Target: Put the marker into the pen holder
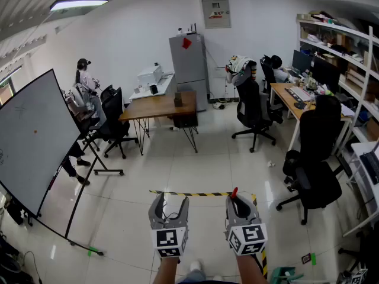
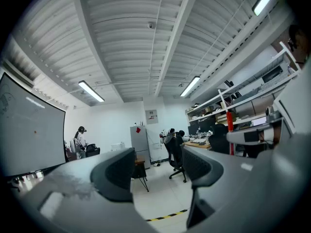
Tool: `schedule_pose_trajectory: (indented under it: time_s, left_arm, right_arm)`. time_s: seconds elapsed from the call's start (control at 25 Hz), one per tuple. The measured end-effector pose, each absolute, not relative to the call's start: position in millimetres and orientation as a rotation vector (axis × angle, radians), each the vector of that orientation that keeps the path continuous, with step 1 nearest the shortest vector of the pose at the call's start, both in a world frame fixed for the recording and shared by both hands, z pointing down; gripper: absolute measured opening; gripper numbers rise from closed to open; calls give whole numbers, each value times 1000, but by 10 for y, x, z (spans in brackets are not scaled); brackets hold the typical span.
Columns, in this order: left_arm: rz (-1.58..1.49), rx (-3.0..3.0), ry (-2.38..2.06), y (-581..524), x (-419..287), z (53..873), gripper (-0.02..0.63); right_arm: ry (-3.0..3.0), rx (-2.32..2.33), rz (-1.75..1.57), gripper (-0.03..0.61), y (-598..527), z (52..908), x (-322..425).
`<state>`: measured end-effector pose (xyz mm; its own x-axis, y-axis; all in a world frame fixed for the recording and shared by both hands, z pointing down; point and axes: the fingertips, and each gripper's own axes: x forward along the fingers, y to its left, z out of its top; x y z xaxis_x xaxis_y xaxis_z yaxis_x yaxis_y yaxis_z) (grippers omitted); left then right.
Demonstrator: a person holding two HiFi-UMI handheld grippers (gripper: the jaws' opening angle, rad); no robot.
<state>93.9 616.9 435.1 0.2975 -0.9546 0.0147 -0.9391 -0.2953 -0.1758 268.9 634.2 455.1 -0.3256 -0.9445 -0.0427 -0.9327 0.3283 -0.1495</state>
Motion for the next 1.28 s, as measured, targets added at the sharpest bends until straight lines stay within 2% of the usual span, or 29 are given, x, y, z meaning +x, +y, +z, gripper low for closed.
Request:
schedule_pose_trajectory:
  time_s: [0.32, 0.52, 0.88, 1.28]
  left_arm:
    - [-179, -2491, 1734, 5674, 1306, 4659, 310]
    - [-117, -2546, 1720, 5101, 1295, 4640, 310]
    - [-65, -2479, 1706, 4030, 888, 4321, 299]
    - [-26, -2530, 1707, 3171, 461, 4332, 298]
  right_arm:
    - [2461, -1807, -170, 37, 5881, 4741, 2966]
    - [2482, -1845, -132, 37, 5367, 4666, 2893]
    - [2517, -1837, -56, 37, 4304, 4433, 2457]
    - [2568, -1808, -35, 37, 3466, 4406, 1882]
